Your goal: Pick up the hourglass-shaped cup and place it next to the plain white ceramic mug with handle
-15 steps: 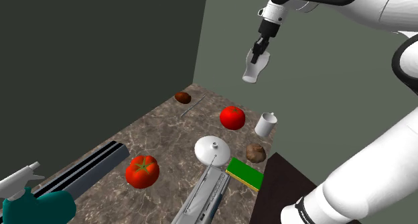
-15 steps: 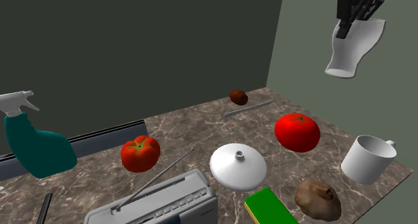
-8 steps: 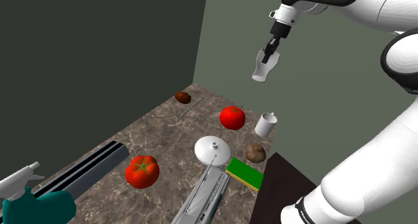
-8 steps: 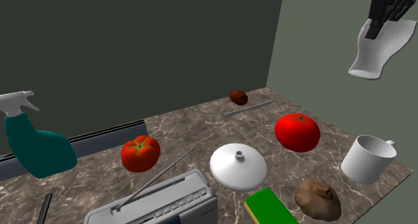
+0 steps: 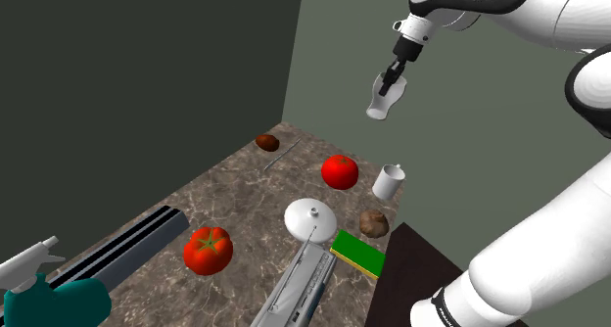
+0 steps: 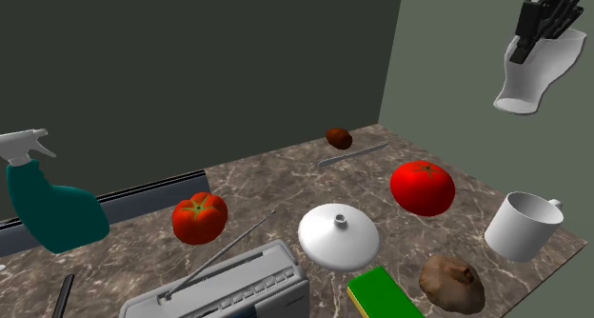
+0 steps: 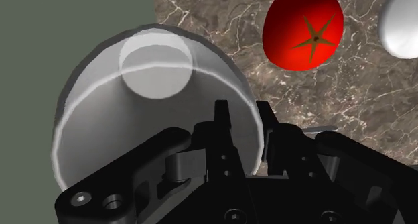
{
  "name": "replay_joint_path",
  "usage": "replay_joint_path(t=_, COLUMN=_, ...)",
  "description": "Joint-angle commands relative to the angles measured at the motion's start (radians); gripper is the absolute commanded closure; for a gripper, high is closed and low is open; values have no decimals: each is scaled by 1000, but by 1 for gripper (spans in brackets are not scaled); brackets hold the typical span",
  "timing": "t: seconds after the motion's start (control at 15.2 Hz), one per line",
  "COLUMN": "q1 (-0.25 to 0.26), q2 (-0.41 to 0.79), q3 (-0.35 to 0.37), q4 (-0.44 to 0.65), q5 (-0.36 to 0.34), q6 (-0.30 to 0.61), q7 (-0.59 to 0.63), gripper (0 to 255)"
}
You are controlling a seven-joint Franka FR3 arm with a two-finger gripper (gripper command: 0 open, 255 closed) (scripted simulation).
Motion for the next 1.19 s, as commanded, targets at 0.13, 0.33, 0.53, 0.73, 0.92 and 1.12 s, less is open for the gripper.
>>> replay_joint_path(t=0.13, q1=-15, q2=34, q3=-13, q4=-68, q5=-50, q6=58, q7=-1, gripper=255)
replay_joint_path(t=0.33, q1=-17, q2=36, q3=-10, q4=-106, q5=-49, q6=98, q7=-5, gripper=255)
replay_joint_path(t=0.53, q1=-20, q2=39, q3=-7, q4=-142, q5=-48, q6=137, q7=-8, gripper=255)
replay_joint_path(t=0.73, q1=-23, q2=45, q3=-3, q4=-176, q5=-46, q6=176, q7=-12, gripper=255)
replay_joint_path(t=0.92, q1=-26, q2=53, q3=1, q4=-207, q5=-44, q6=215, q7=-16, gripper=255)
replay_joint_path(t=1.12, q1=-29, q2=62, q3=4, q4=-236, q5=-41, q6=253, q7=-20, gripper=255)
